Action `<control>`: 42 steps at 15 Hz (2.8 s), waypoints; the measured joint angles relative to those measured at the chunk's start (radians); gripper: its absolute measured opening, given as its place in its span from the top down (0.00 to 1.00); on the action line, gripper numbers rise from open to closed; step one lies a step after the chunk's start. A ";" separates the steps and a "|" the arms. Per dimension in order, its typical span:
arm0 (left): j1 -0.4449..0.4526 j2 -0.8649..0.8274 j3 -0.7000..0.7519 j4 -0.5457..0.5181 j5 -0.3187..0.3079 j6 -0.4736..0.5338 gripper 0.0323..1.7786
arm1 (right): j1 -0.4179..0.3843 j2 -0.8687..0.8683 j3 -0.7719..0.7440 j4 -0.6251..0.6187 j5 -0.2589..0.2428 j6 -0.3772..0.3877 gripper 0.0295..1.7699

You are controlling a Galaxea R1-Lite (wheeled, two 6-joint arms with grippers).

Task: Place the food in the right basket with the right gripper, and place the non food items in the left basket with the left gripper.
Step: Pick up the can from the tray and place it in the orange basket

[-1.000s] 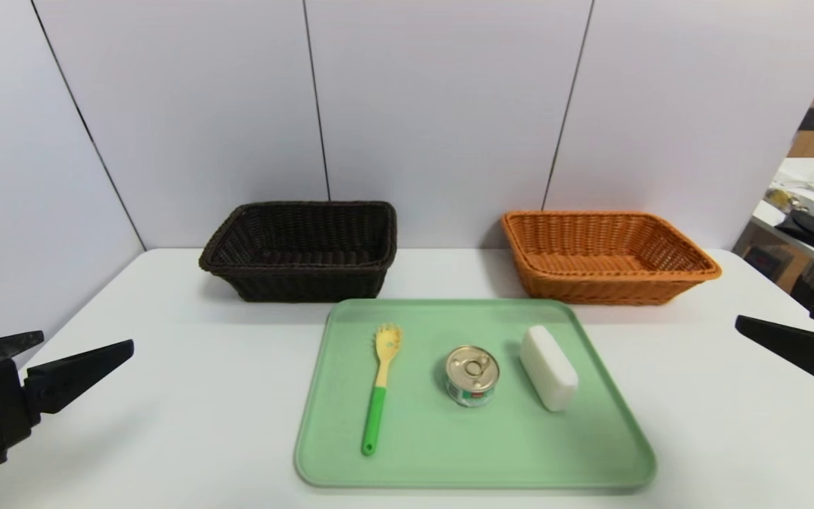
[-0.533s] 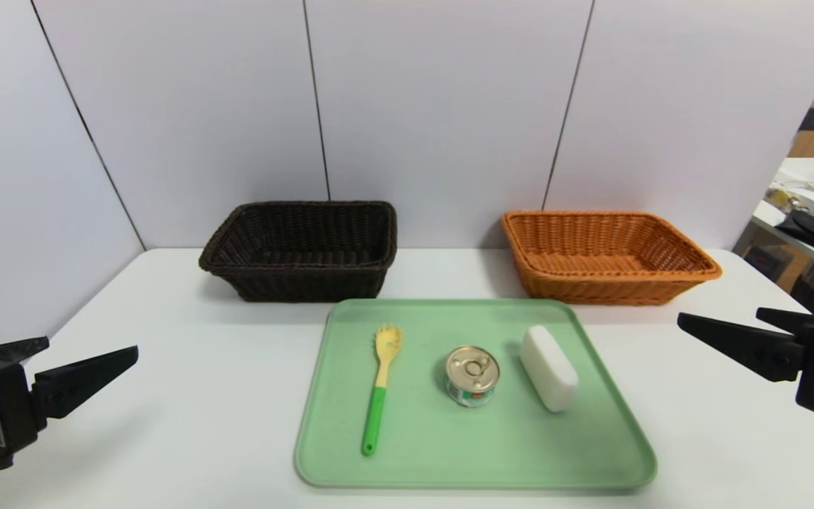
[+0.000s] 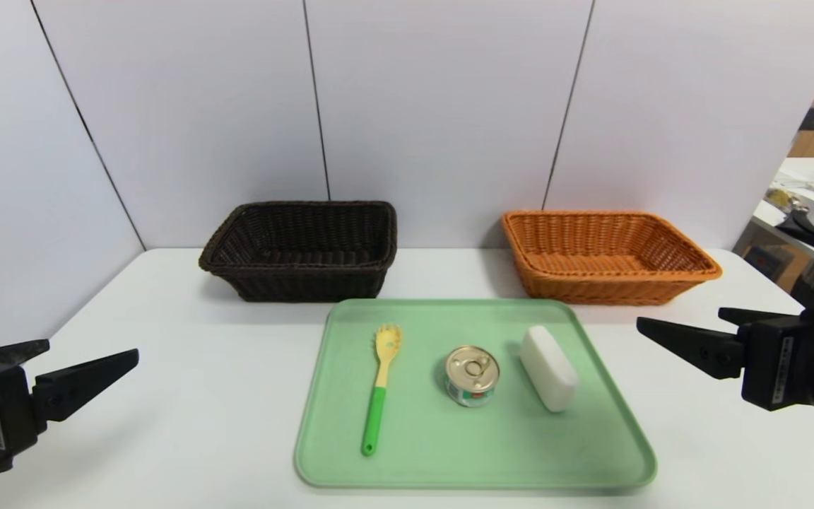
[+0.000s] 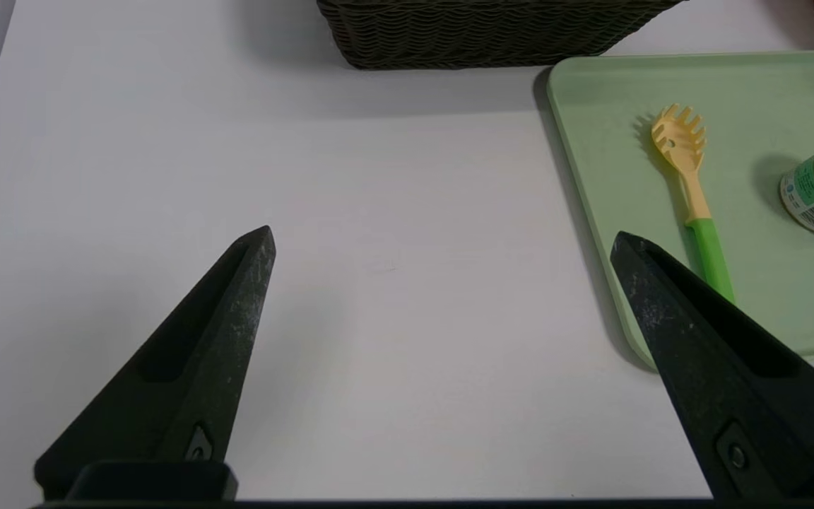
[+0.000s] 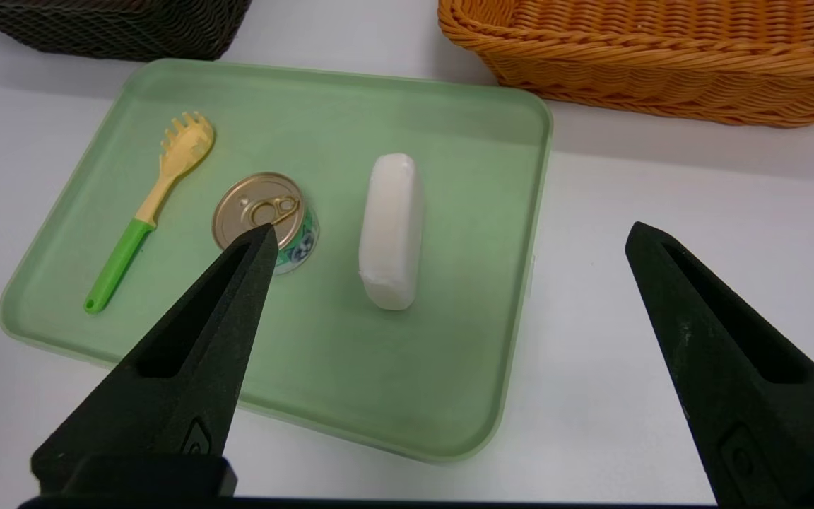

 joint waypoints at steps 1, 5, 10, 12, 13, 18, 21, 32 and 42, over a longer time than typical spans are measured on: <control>0.000 0.000 0.000 0.000 0.000 0.000 0.05 | 0.016 0.011 -0.007 -0.007 -0.001 -0.001 0.04; -0.001 0.000 0.004 0.002 0.000 0.001 0.05 | 0.107 0.074 -0.056 -0.013 -0.021 -0.002 0.04; -0.002 0.000 0.021 0.000 0.003 0.002 0.05 | 0.191 0.159 -0.102 -0.021 -0.023 -0.001 0.04; -0.002 -0.002 0.023 0.000 0.014 0.003 0.05 | 0.217 0.191 -0.111 -0.032 -0.027 0.015 0.04; -0.002 -0.004 0.025 0.001 0.015 0.003 0.05 | 0.232 0.203 -0.111 -0.042 -0.034 0.023 0.04; -0.006 -0.006 0.040 -0.005 0.017 0.004 0.05 | 0.313 0.259 -0.057 -0.099 -0.127 0.085 0.04; -0.009 -0.007 0.057 -0.006 0.018 0.004 0.05 | 0.343 0.288 0.081 -0.339 -0.145 0.023 0.04; -0.013 -0.038 0.152 -0.033 0.021 0.003 0.05 | 0.474 0.496 0.386 -0.950 -0.245 -0.034 0.04; -0.014 -0.039 0.165 -0.033 0.021 0.005 0.05 | 0.461 0.847 0.589 -1.487 -0.265 -0.096 0.04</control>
